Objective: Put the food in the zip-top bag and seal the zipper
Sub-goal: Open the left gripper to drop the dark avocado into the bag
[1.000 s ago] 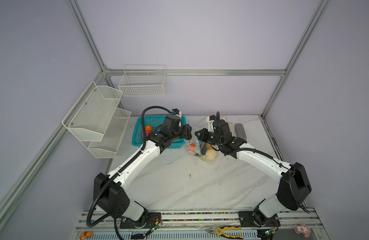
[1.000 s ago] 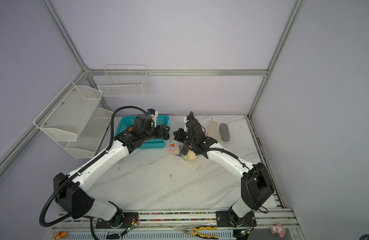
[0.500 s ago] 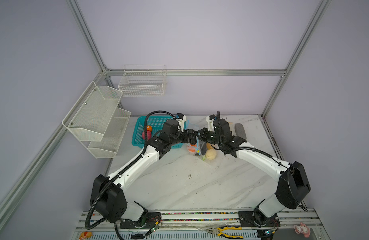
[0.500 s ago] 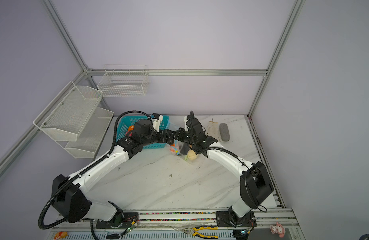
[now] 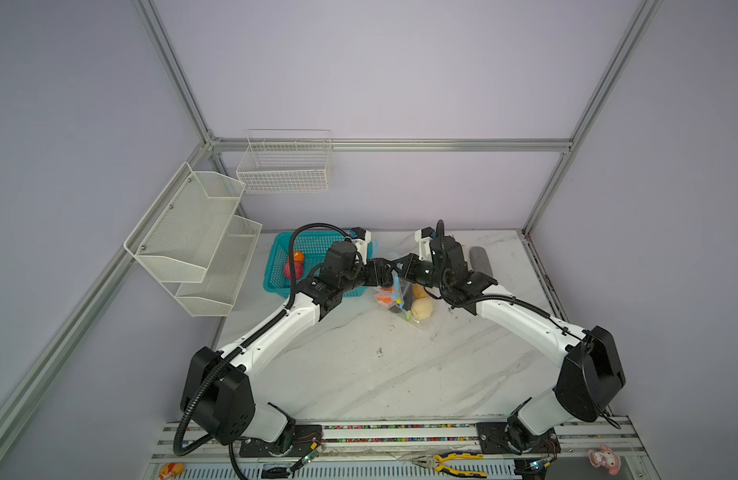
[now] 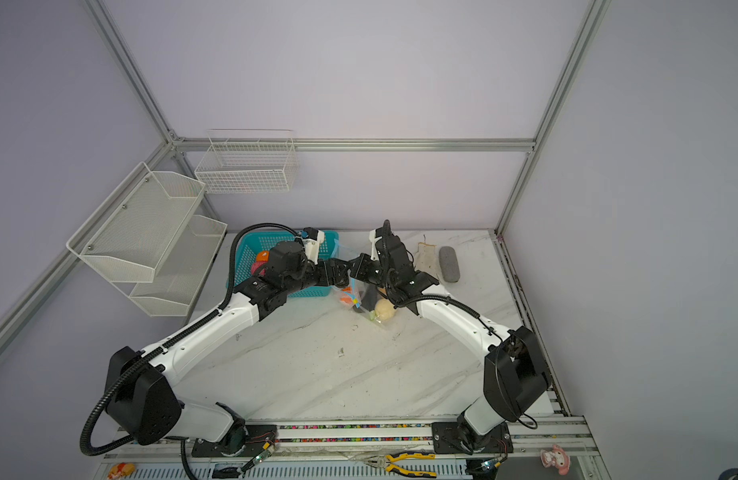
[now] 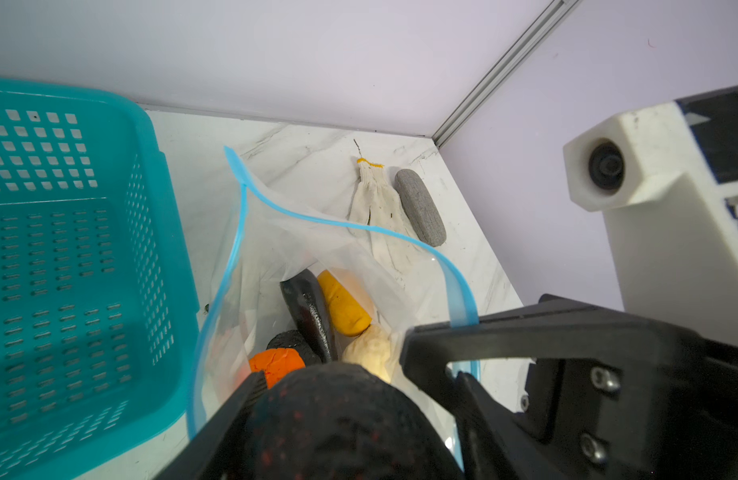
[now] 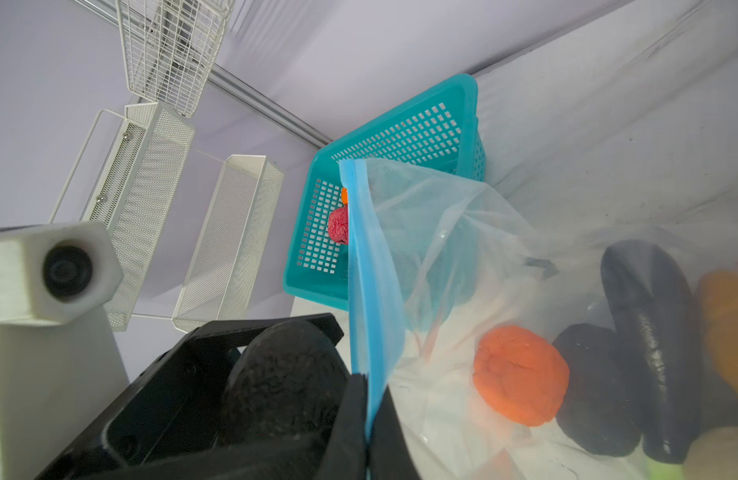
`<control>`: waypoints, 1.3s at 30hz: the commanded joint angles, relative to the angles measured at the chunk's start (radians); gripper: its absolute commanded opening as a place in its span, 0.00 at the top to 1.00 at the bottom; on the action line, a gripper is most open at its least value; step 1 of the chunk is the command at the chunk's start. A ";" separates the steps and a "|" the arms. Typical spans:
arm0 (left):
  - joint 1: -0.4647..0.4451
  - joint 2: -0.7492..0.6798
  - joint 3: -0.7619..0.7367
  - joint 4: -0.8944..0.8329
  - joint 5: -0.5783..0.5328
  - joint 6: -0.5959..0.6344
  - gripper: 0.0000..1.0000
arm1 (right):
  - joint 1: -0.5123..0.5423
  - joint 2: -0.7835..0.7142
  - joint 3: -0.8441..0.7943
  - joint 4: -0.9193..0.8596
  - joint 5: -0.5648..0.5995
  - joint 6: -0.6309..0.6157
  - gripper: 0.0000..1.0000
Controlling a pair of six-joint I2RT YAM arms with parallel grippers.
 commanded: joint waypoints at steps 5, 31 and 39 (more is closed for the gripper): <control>0.007 0.011 -0.043 0.045 -0.058 -0.015 0.58 | -0.005 -0.041 0.004 0.046 -0.017 0.010 1.00; -0.001 0.048 -0.039 0.047 -0.038 -0.045 0.45 | -0.005 -0.033 -0.007 0.068 -0.015 0.029 1.00; -0.001 0.051 -0.034 0.036 -0.042 -0.036 0.28 | -0.005 -0.038 -0.011 0.072 -0.018 0.031 1.00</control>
